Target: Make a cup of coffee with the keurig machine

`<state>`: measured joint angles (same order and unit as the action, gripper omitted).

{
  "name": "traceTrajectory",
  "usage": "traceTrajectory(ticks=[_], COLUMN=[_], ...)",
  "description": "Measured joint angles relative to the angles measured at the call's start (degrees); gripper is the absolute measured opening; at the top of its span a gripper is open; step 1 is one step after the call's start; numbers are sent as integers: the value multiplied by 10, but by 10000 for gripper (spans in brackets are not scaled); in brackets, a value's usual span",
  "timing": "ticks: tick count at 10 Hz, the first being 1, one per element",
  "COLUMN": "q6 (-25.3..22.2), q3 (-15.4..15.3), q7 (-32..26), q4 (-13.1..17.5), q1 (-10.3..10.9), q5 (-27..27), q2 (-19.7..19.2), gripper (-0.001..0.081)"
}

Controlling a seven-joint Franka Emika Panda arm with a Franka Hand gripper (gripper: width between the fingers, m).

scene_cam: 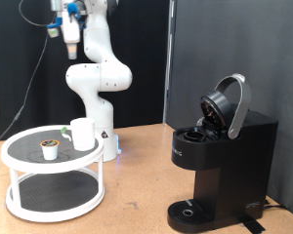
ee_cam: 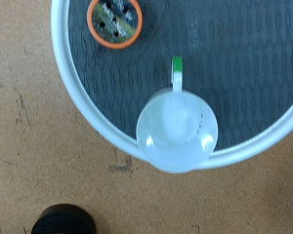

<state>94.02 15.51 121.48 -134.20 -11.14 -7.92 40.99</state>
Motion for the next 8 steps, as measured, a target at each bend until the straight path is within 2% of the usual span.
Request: traceTrajectory(ticks=[3,5,8], q6=[16,16,12], q3=[29,32,42], q7=[-30,-35,-96], q4=[7,9,6], q1=[-2,-2,1], q5=[-15,-17,-10], q2=[-20,-24,-24], gripper=[734,734,734])
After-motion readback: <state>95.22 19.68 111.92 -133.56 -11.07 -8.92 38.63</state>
